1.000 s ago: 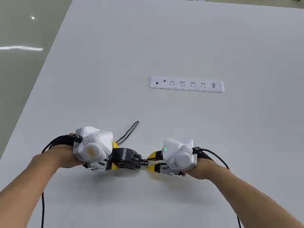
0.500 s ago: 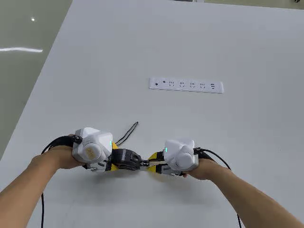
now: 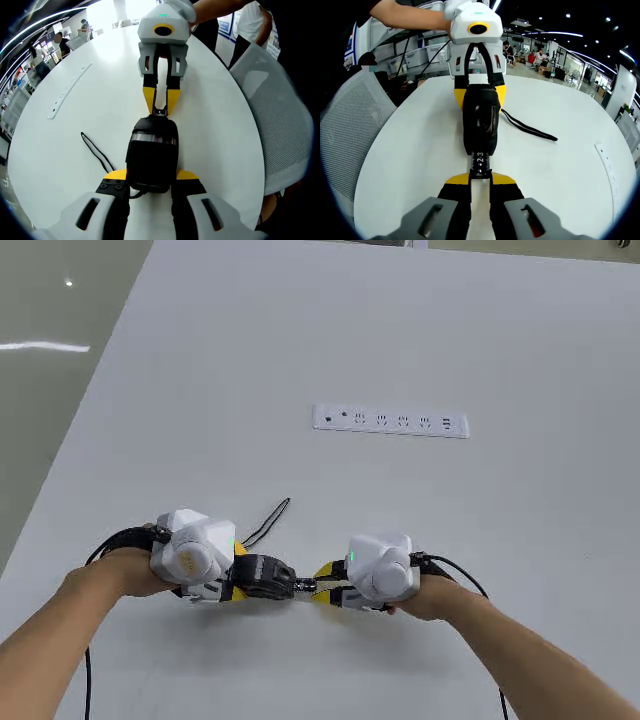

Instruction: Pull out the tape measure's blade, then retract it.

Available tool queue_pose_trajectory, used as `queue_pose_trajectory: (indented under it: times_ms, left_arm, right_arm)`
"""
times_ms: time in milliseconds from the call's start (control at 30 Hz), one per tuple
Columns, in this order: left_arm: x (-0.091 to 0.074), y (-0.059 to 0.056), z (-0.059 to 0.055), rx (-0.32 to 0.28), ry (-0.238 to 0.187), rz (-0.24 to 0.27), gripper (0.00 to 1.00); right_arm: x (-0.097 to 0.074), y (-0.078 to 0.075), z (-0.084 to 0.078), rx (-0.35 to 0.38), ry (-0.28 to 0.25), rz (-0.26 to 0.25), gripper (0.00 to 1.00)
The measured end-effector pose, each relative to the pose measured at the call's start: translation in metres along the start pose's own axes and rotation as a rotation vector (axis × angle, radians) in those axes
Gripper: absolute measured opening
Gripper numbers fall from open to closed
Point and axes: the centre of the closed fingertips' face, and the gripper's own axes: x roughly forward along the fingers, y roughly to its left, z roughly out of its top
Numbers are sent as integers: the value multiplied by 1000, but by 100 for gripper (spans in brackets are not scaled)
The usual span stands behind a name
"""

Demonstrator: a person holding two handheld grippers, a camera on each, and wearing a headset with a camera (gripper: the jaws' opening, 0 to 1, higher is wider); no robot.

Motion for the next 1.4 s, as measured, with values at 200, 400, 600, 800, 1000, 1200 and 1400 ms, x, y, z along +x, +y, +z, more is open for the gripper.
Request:
queue_pose_trajectory:
  times_ms: [200,400,600,800,1000,1200,1400]
  left_arm:
    - [0,0,0,-1,-1,0,27]
    - [1,0,-1,-2,-1,0,28]
    - [1,0,0,-1,-2,-2,28]
    - [1,0,0,0,-4,-2,28]
    - [1,0,0,0,-4,-2,28]
    - [1,-1,1,0,-5,-2,28]
    - [0,-1,1,-1,-7,-1,28]
  right_arm:
    - [-1,0,-1,5,0,0,11]
    - [-2,0,-1,-2,1,0,11]
    - [-4,0,-3,-3,3,0,11]
    - [-6,0,-5,-10,8,-2,11]
    - [-9,0,-7,-10,11,-1,11]
    - [-12,0,-8,-12,13,-3,11]
    - [-14,0,-10,-16,15,-3,11]
